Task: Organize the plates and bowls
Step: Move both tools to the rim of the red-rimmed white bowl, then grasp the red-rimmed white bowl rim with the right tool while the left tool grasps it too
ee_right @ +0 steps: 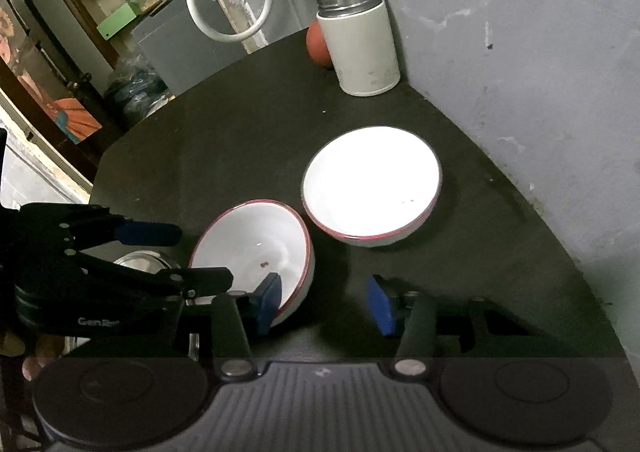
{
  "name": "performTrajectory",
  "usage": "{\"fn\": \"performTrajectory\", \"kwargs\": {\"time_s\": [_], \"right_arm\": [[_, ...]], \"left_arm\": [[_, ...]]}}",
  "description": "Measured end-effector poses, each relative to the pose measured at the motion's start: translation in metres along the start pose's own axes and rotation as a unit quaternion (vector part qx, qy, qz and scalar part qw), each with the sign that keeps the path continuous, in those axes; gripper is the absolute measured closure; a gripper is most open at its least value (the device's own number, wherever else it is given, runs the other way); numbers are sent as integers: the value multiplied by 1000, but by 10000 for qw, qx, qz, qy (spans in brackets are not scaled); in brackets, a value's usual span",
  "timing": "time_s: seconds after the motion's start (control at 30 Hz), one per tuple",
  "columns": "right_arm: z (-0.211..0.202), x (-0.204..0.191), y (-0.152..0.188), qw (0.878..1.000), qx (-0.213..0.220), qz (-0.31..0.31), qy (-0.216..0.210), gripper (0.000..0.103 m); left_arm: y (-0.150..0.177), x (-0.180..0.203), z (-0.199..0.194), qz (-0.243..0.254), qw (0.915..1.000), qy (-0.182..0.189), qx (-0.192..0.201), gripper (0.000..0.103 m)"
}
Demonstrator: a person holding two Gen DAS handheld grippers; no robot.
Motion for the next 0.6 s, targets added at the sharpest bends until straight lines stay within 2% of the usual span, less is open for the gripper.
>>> {"fn": "performTrajectory", "kwargs": {"time_s": [0.1,0.27,0.33,0.5,0.6], "right_arm": [[3,-2,-1,10000,-39,22,-68,62],[7,-4,-1,9999,-97,106,-43,63],[7,-3,-1,9998,-102,145,-40,64],[8,-6,-2,9997,-109,183,-127,76],[10,-7,-2,9995,-121,230,-170,81]], "left_arm": [[0,0,1,-52,10000,0,-8,46],[-1,2,2,-158,9999,56,-9,61],[-2,3,1,-226,9997,52,6,64],[-2,8,2,-531,9985,154,46,84],[-2,11,3,-573,9983,96,63,89]]}}
Point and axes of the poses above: each gripper's, at about its wrist camera, not at the fingertips, and z roughly the way its jaws point, x to its right, y to its underside, the point moved 4 cm from there along z, roughly the way its jaws point, and after that the axes turned 4 degrees about x, right-handed, at the moved point
